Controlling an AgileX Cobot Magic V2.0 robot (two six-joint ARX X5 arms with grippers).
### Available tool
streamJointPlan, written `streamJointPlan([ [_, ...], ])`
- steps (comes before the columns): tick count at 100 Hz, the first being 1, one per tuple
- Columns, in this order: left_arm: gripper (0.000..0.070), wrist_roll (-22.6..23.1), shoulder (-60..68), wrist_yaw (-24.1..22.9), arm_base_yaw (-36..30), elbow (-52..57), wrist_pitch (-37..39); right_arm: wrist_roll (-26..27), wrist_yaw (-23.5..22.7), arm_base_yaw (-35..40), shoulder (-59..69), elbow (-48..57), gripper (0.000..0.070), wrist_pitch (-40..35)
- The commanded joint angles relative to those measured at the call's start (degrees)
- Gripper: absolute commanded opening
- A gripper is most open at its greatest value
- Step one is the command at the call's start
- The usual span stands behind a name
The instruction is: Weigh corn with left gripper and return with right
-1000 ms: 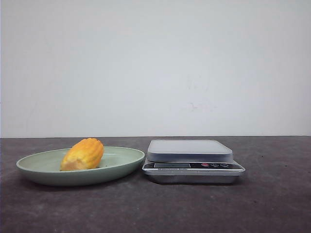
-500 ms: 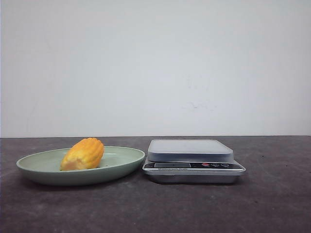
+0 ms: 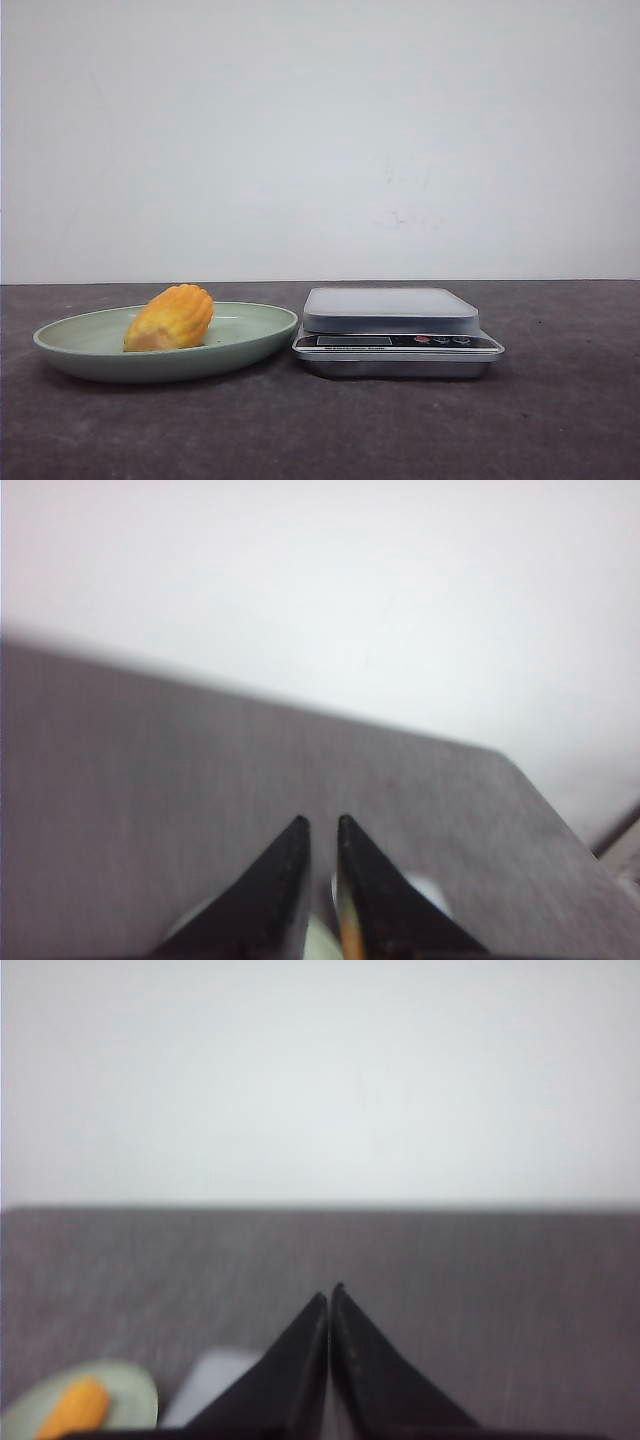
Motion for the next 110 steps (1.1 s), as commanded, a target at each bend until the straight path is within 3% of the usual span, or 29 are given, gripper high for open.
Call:
streamJointPlan([
  [1, 0.0006, 4.4, 5.2, 0.3, 0.0, 8.6, -3.7, -1.9, 0.0, 0.1, 2.6, 4.3, 0.0000, 0.2],
  [14, 0.0006, 4.4, 12.6, 0.3, -0.3, 19.2, -12.0, -2.7, -0.1, 0.1, 6.3, 9.2, 0.0000, 0.5],
  [24, 0.0008, 4.4, 14.7, 1.0, -1.1, 21.3, -14.2, -2.6, -0.9, 0.1, 7.0, 9.9, 0.0000, 0.5],
  [33, 0.0096, 4.4, 15.5, 1.8, -2.0, 21.4, -15.6, -2.6, -2.2, 0.1, 7.1, 9.9, 0.0022, 0.0],
  [37, 0.0224, 4.3, 15.6, 1.8, -2.4, 21.4, -16.7, -2.6, -2.2, 0.1, 7.1, 9.9, 0.0119, -0.2],
  [41, 0.0418, 4.1, 15.8, 1.8, -2.8, 21.4, -17.9, -2.6, -2.2, 0.1, 7.1, 9.9, 0.0286, -0.2],
  [45, 0.0559, 4.1, 15.8, 1.8, -3.0, 21.4, -18.9, -2.6, -2.2, 0.1, 7.1, 9.9, 0.0460, -0.1],
  [48, 0.0650, 3.8, 15.9, 1.8, -3.2, 21.4, -19.8, -2.6, -2.2, 0.1, 7.1, 9.9, 0.0567, -0.1],
  [51, 0.0679, 3.6, 16.0, 1.8, -3.3, 21.4, -20.6, -2.6, -2.2, 0.1, 7.1, 9.9, 0.0610, -0.1],
  [66, 0.0679, 3.6, 16.4, 1.7, -3.5, 21.4, -24.0, -2.4, -2.2, 0.1, 7.5, 9.9, 0.0679, -0.1],
  [85, 0.0677, 3.4, 18.2, 1.8, -4.1, 21.3, -25.6, -2.3, -2.2, 0.7, 7.6, 9.9, 0.0680, -0.4],
  [100, 0.0620, 3.3, 22.6, 1.7, -6.6, 21.3, -25.9, 0.0, -2.1, 0.9, 8.7, 9.9, 0.0679, -0.8],
  [110, 0.0618, 3.3, 27.3, 1.0, -8.7, 21.3, -26.2, 0.8, -2.2, 0.9, 9.8, 9.9, 0.0679, -2.0],
])
